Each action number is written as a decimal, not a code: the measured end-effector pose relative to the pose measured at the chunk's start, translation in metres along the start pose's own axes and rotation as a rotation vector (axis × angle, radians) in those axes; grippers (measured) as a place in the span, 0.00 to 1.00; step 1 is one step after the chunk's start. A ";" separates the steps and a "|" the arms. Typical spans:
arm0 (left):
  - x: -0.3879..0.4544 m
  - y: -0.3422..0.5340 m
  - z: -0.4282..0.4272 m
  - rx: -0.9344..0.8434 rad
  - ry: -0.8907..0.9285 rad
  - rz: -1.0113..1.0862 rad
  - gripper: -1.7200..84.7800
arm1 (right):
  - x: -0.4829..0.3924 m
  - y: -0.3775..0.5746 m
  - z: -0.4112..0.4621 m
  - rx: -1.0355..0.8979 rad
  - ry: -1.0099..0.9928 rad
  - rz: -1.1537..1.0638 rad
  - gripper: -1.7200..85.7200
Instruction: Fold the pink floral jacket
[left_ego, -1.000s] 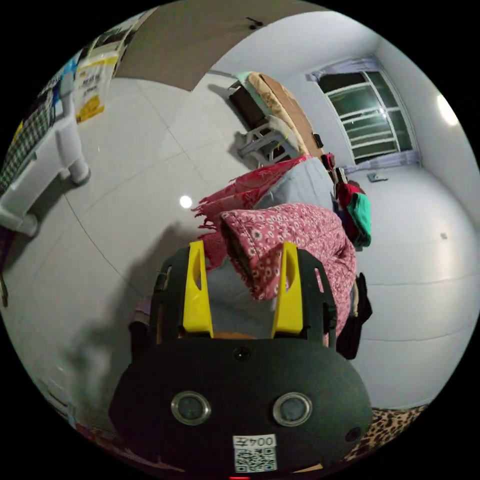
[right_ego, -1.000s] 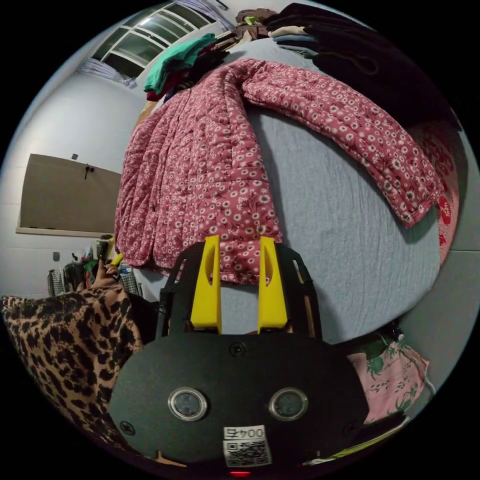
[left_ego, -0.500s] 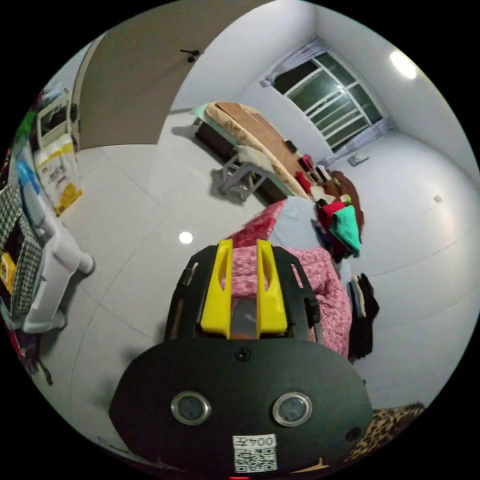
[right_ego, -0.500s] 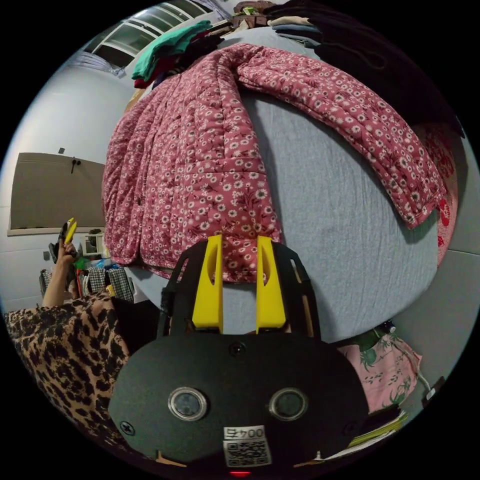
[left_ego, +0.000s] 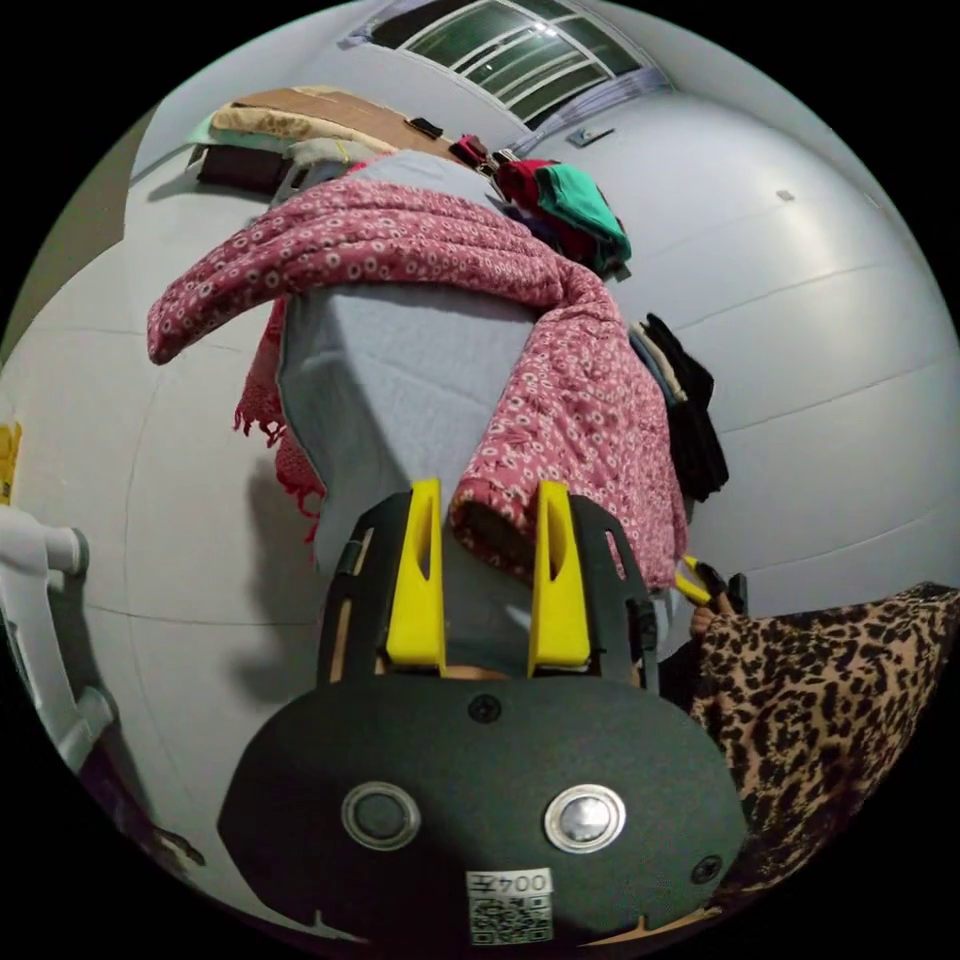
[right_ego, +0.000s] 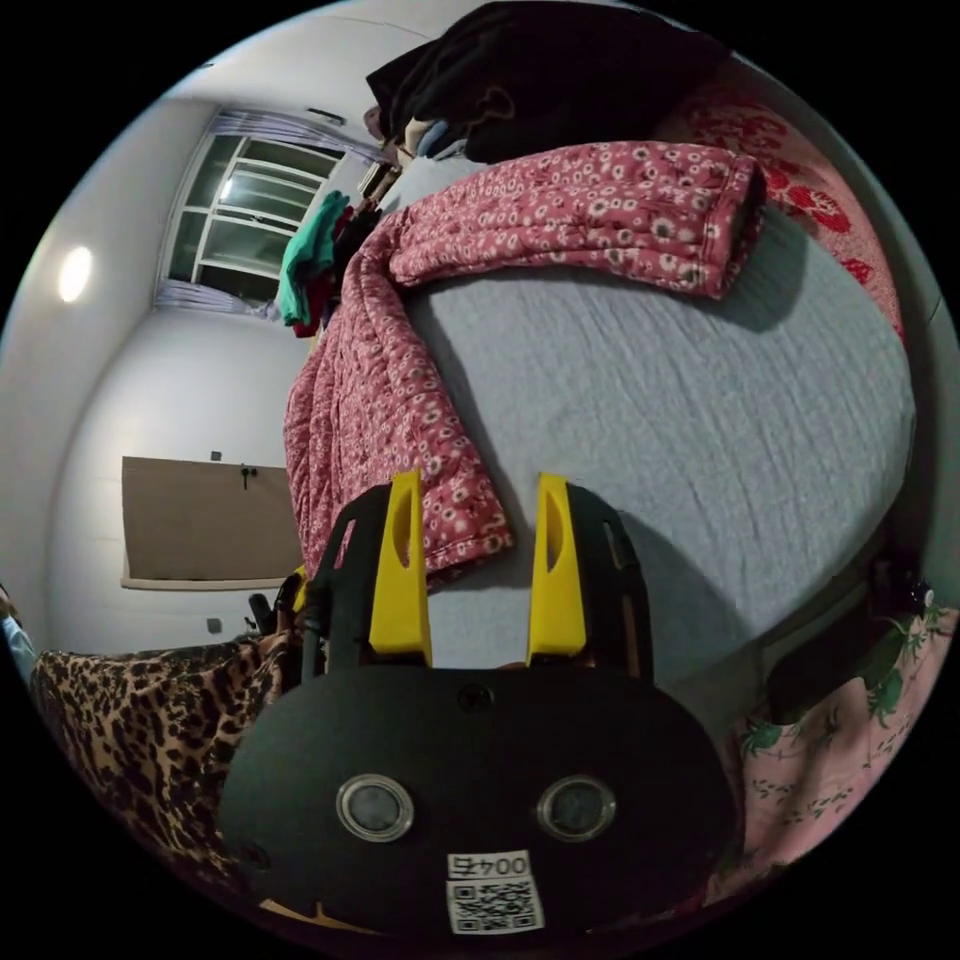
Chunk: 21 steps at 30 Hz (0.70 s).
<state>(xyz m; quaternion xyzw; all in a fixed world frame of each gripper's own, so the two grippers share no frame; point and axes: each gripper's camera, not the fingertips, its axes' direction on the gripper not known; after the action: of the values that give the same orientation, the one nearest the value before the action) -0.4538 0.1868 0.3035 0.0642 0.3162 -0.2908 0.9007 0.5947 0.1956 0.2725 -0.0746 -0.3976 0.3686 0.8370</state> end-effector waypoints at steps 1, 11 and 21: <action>-0.001 0.001 0.002 -0.002 0.005 -0.014 0.16 | 0.003 0.001 -0.001 0.006 -0.013 -0.002 0.20; 0.043 0.002 -0.025 0.110 -0.014 -0.031 0.08 | -0.002 -0.014 0.015 -0.164 -0.157 -0.014 0.09; 0.066 0.076 -0.066 0.073 -0.186 -0.160 0.05 | -0.069 -0.005 -0.052 -0.158 0.244 -0.196 0.07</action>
<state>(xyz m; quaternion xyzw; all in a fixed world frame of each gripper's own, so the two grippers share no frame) -0.4041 0.2372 0.2059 0.0443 0.2248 -0.3778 0.8971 0.6064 0.1540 0.1971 -0.1451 -0.3262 0.2410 0.9025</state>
